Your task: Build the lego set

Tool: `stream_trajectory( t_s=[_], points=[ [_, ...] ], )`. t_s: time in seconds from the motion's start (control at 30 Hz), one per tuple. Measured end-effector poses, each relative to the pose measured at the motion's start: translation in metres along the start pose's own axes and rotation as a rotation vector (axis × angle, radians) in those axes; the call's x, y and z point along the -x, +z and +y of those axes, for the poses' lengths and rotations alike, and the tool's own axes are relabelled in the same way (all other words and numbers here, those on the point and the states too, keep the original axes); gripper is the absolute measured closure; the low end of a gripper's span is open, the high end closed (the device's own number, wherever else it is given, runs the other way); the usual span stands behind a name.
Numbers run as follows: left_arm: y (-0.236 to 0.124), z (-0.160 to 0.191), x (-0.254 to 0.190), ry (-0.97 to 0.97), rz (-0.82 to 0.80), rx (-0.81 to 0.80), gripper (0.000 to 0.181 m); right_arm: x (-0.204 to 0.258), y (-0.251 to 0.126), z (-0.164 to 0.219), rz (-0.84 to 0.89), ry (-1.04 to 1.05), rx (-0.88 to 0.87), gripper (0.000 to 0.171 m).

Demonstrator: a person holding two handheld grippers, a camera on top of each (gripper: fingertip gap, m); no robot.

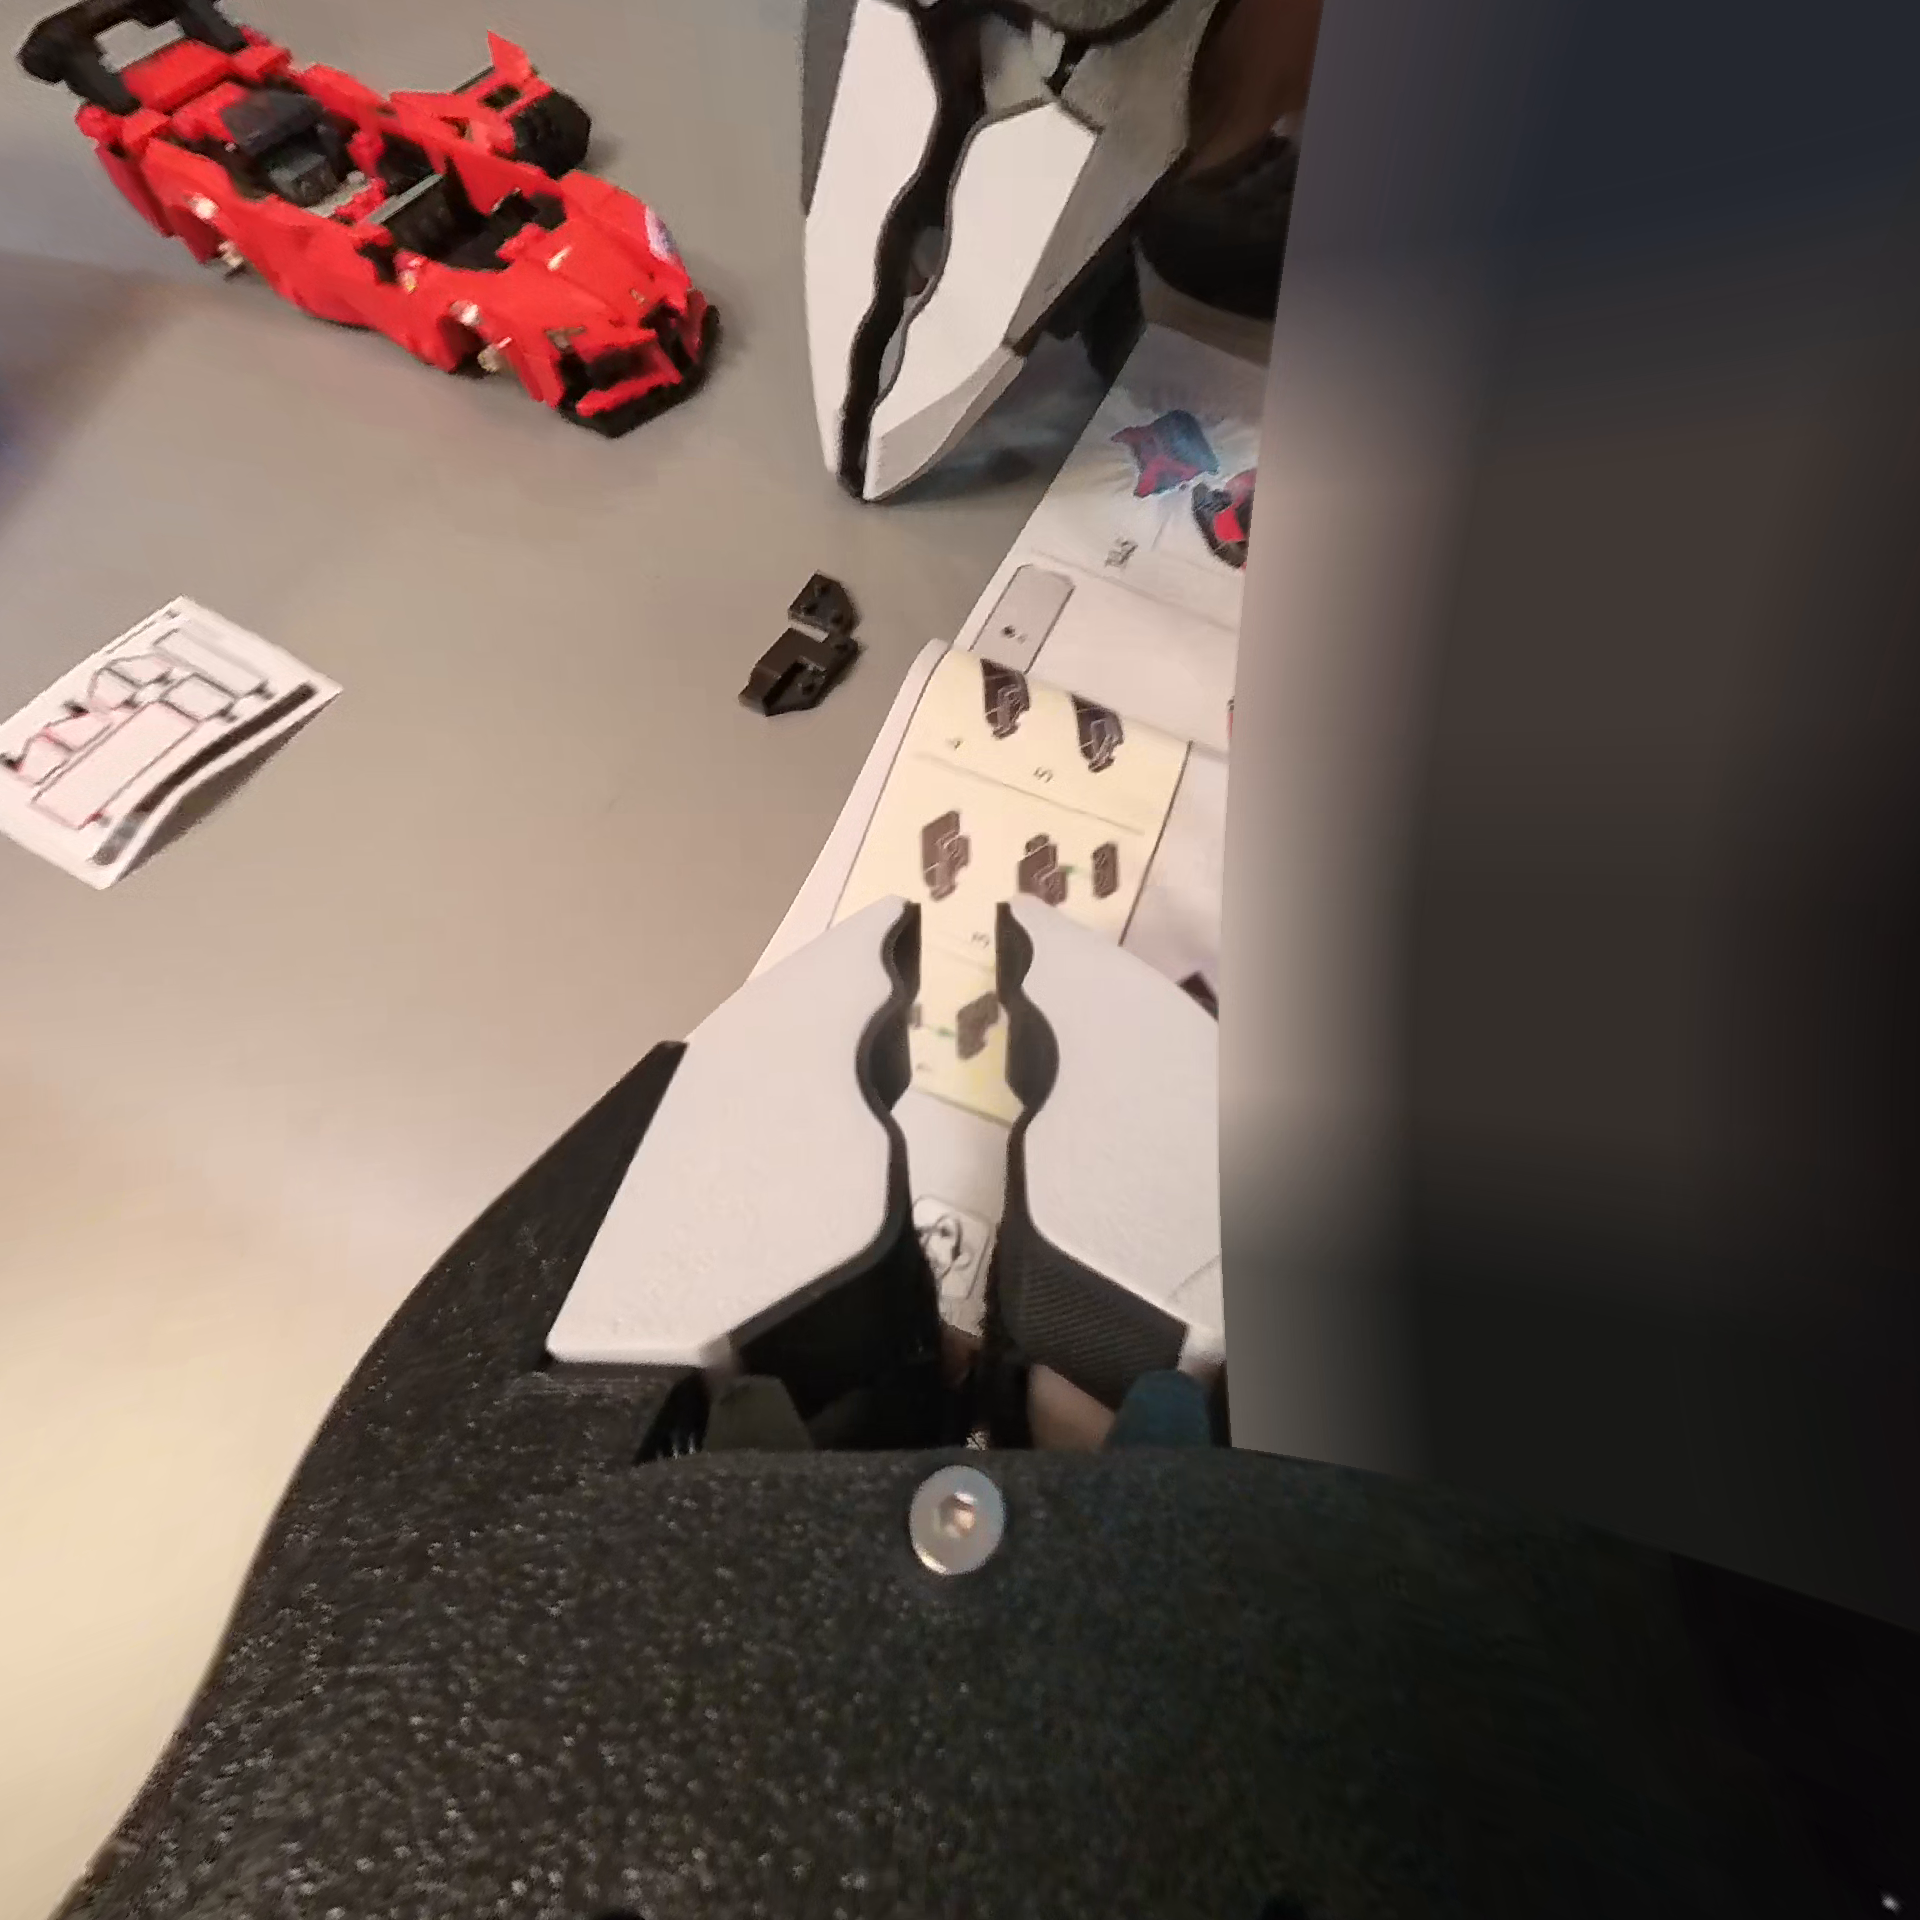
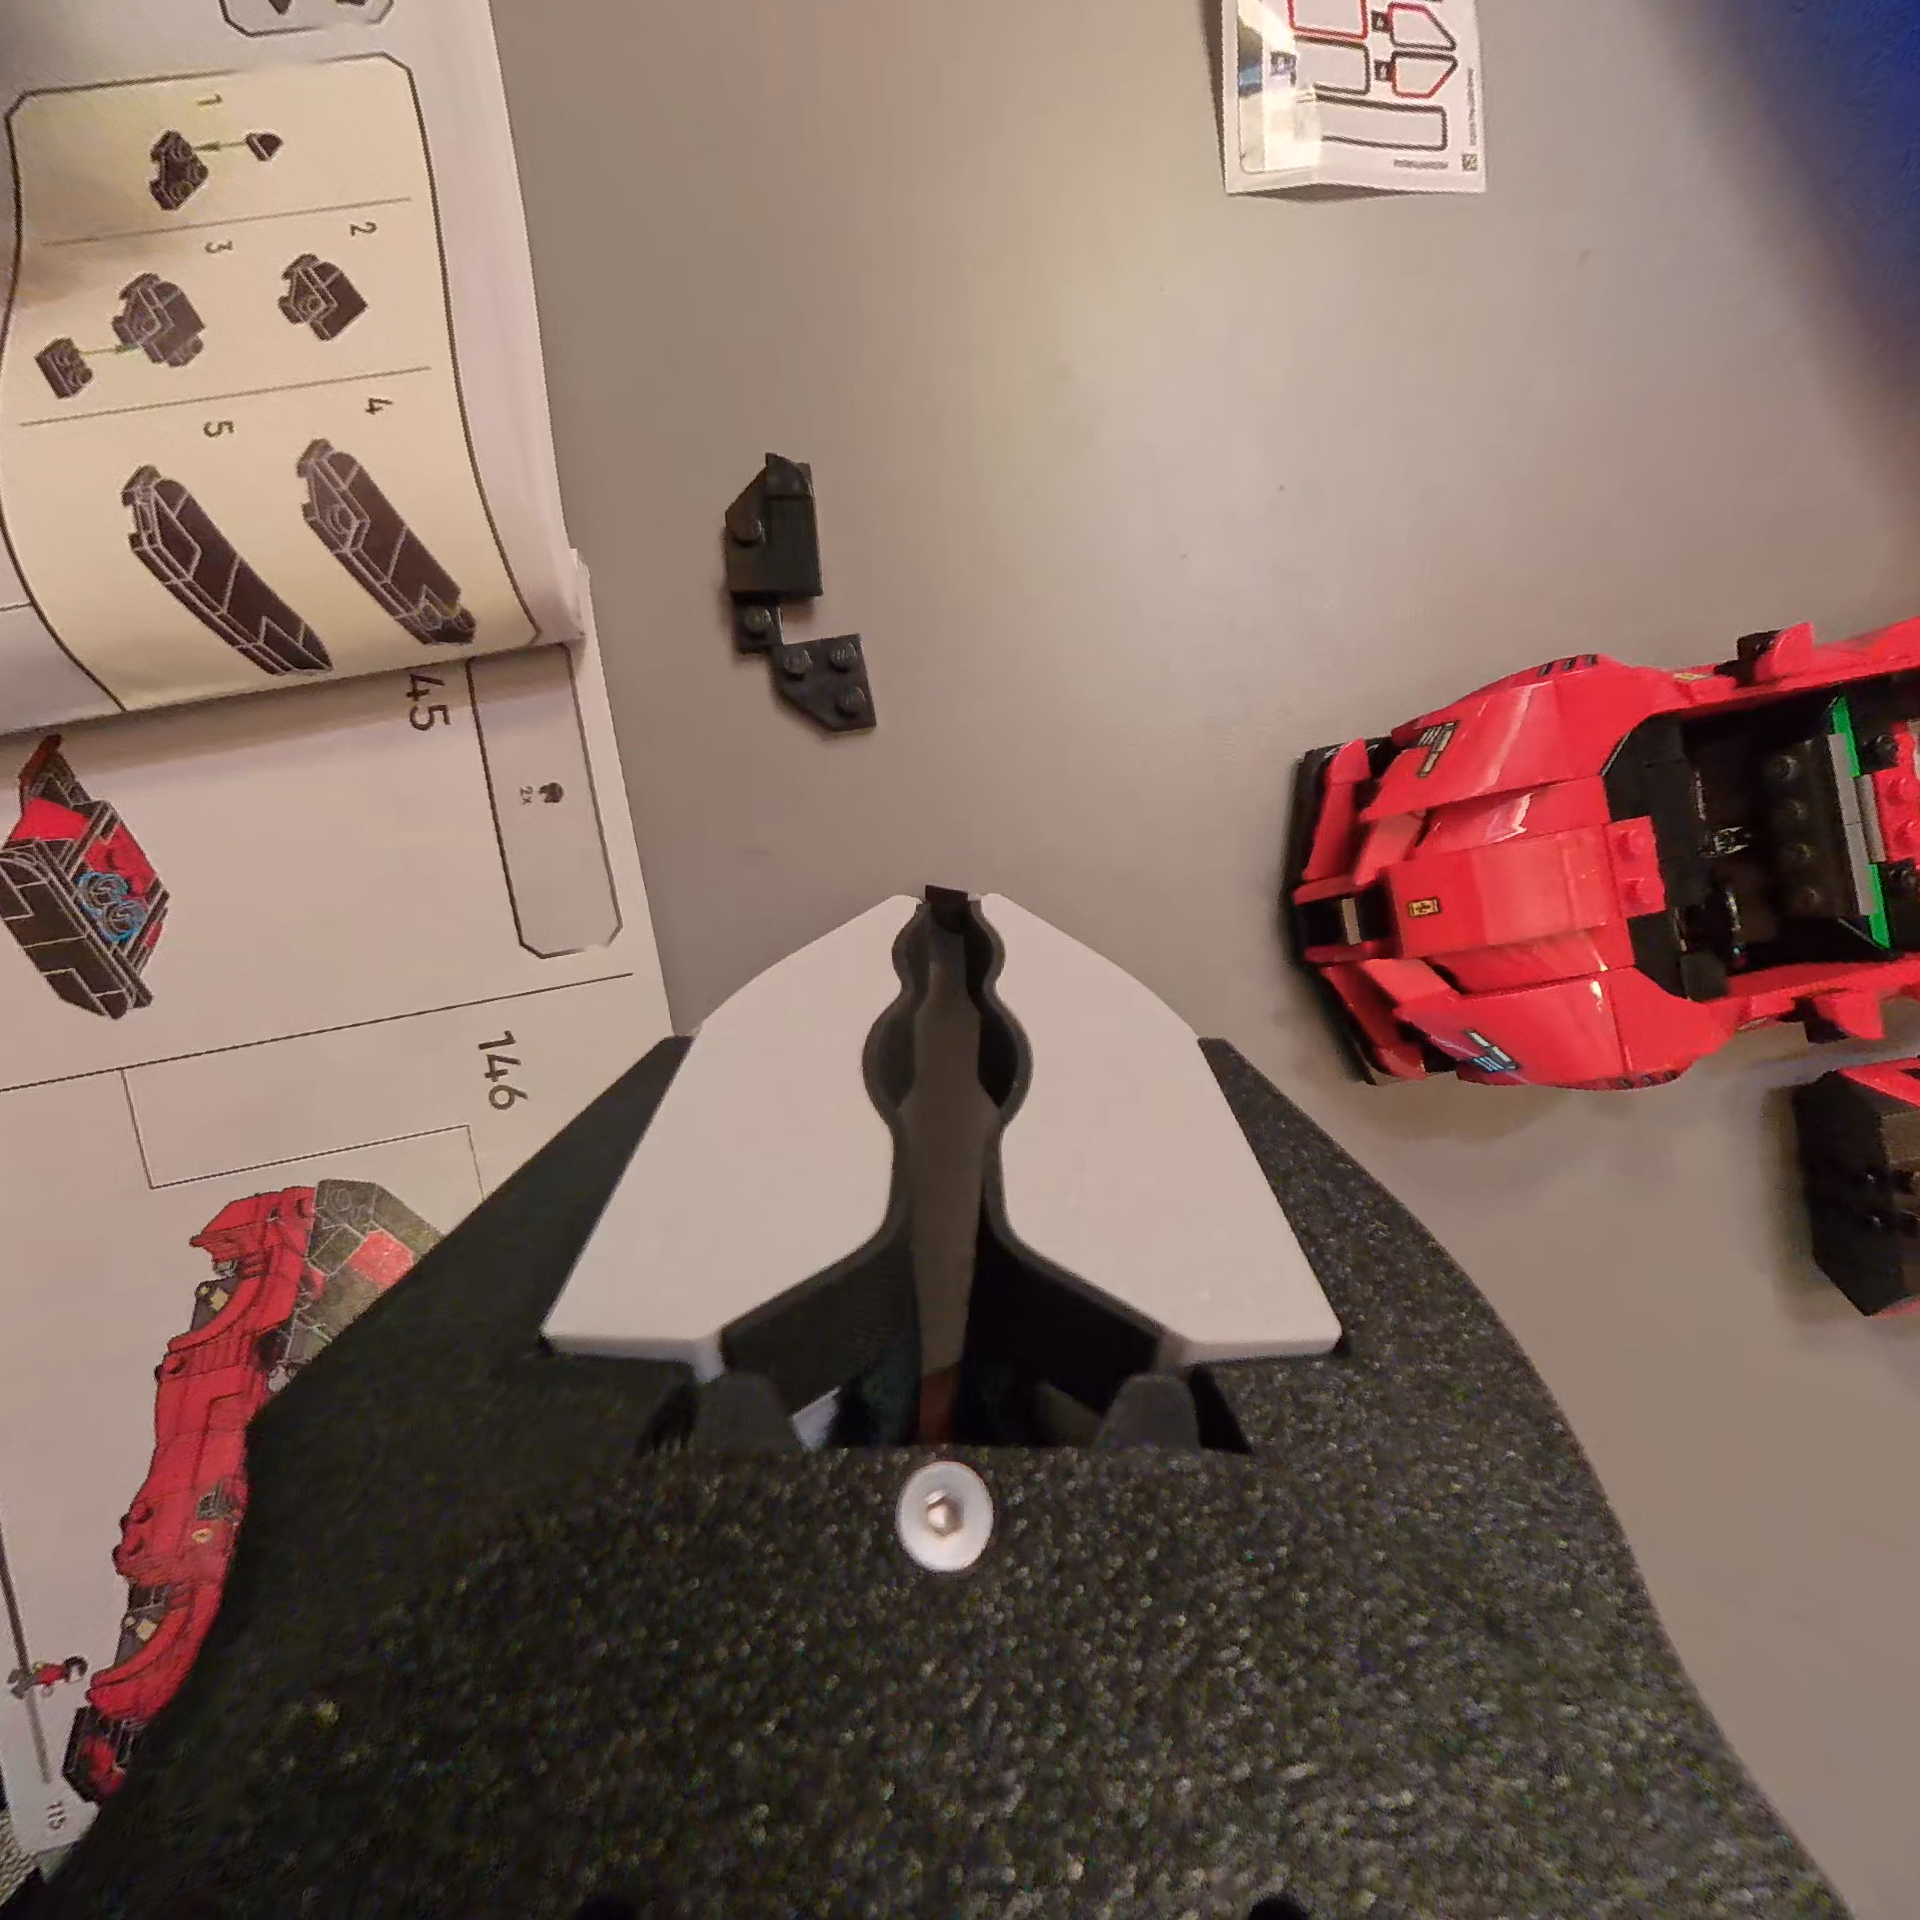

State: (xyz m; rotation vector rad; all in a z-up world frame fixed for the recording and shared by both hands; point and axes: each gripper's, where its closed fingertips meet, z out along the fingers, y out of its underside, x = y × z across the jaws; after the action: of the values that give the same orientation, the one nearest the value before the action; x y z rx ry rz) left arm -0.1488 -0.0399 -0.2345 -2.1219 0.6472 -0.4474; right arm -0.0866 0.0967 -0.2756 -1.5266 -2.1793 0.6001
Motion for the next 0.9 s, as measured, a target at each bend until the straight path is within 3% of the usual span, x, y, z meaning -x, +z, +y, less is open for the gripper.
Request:
stream_trajectory(
  t_s=[0.27, 0.43, 0.6, 0.9],
  points=[
    [0.040, -0.044, -0.038, 0.085, 0.144, -0.051, 0.175, 0.000, 0.001, -0.001, 0.001, 0.033, -0.052, 0.165],
    [0.054, -0.007, -0.023, 0.077, 0.054, 0.191, 0.180, 0.000, 0.001, -0.001, 0.001, 0.029, -0.060, 0.164],
    [0.045, 0.010, -0.015, 0.017, 0.008, 0.224, 0.181, 0.000, 0.001, -0.001, -0.005, 0.034, -0.071, 0.164],
    [0.041, 0.008, -0.013, -0.029, 0.006, 0.125, 0.179, 0.000, 0.001, -0.001, -0.002, 0.043, -0.071, 0.165]
  ],
)
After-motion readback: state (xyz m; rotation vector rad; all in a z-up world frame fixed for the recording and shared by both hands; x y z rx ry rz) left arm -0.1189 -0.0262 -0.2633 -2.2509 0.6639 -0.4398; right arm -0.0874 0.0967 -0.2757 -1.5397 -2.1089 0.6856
